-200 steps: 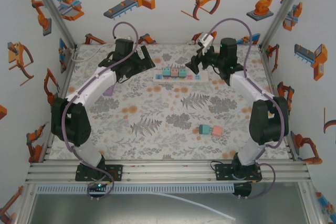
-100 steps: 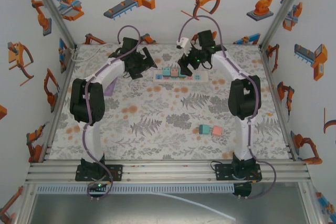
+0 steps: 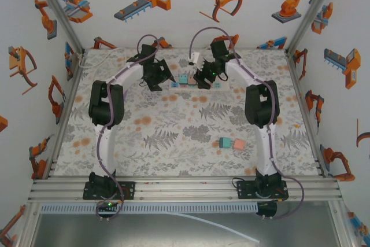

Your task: Pull the plug off the socket

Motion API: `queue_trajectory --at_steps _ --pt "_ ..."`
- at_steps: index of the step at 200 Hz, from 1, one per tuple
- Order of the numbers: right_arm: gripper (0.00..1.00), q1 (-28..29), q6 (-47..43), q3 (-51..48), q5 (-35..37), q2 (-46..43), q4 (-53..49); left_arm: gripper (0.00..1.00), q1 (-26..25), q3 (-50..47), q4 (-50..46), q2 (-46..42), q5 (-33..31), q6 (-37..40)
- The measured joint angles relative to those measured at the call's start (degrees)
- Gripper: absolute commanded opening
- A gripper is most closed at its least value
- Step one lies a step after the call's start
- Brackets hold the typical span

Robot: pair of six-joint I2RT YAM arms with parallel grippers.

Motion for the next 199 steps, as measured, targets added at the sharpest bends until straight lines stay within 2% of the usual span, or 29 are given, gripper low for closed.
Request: queue_trajectory --at_steps 28,77,137,199 --pt "0.6 0.0 -1.51 0.17 0.02 0.28 -0.33 0.67 0.0 1.29 -0.68 1.57 1.05 0.52" --pt "0.48 0.0 -3.41 1.51 -0.09 1.05 -2.1 0.47 0.0 1.29 -1.29 1.66 1.4 1.73" --pt "0.28 -0.09 -4.87 3.48 -0.52 2.73 -3.69 0.47 0.0 0.63 -0.39 1.7 2.95 3.23" --pt "0.16 -0.28 -6.82 7.74 -1.97 4.5 -9.25 0.44 0.0 0.11 0.46 1.7 3.34 3.76"
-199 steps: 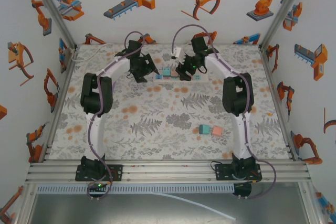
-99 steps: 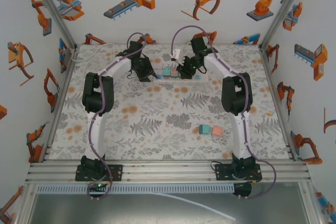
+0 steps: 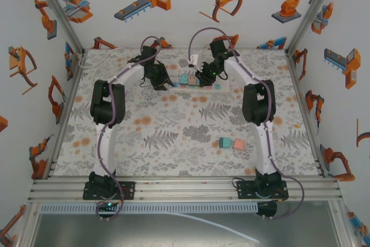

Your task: Pull the plug off the socket

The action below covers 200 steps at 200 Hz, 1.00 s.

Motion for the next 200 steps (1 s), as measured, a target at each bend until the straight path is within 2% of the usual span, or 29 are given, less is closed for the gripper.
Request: queue_trajectory --at_steps 106,161,200 --pt "0.09 -0.48 4.57 4.35 -1.62 0.09 -2.67 0.43 -0.13 -1.16 1.33 -0.5 0.11 -0.07" --pt "0.07 -0.48 6.75 4.35 -1.7 -0.39 -2.6 0.52 -0.37 -2.03 1.68 -1.16 -1.05 0.0" --pt "0.06 -0.33 10.88 3.23 -3.08 -3.93 0.35 0.57 -0.46 -3.23 1.18 -2.49 -2.45 0.04"
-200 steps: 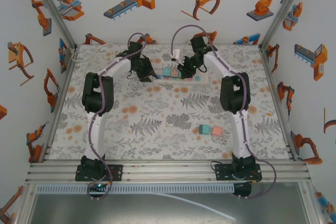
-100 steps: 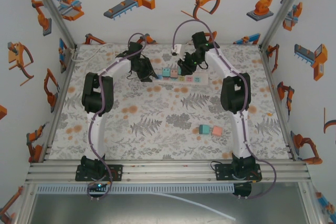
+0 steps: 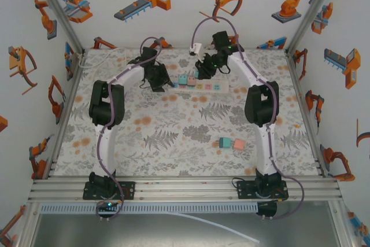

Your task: Pull the plug off the socket

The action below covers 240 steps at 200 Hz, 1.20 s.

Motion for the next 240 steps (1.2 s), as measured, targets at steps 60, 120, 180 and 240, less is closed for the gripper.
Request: queue_trajectory --at_steps 60,120,180,240 --pt "0.03 0.46 14.73 -5.16 -1.01 -10.73 10.73 0.66 -0.52 -2.05 -1.29 -8.55 -0.63 0.26" --pt "0.03 0.46 34.6 -16.98 0.28 -21.9 25.0 0.79 -0.68 -9.53 4.52 -26.12 -0.35 5.01" --pt "0.0 0.02 54.29 -40.54 10.67 -38.21 40.52 0.79 -0.85 -26.18 10.21 -45.13 0.0 14.51" --pt "0.02 -0.92 70.01 -66.75 13.81 -54.01 52.68 0.9 -5.38 -37.31 10.32 -66.53 -0.48 29.99"
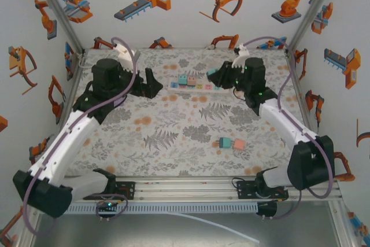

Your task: Pull the plug off the socket

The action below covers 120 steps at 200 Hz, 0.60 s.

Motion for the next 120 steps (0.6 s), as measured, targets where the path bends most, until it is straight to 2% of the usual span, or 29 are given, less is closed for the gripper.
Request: queue_trajectory --at_steps 45,63,91,120 --pt "0.03 0.13 7.26 -15.5 -4.09 -8.74 6.23 1.0 -2.54 -9.25 -3.41 -14.16 7.61 11.67" --pt "0.03 0.92 9.53 -20.24 -6.69 -10.43 8.59 0.97 -3.78 -12.55 -6.21 -18.21 10.78 15.67" --pt "0.03 5.66 11.17 -25.0 -9.44 -11.43 8.63 0.97 -8.35 -15.72 -11.26 -22.77 13.64 21.68" --pt "0.03 10.88 11.04 -25.7 -10.49 -11.58 5.33 0.97 -14.08 -16.92 -16.06 -25.22 14.8 28.37"
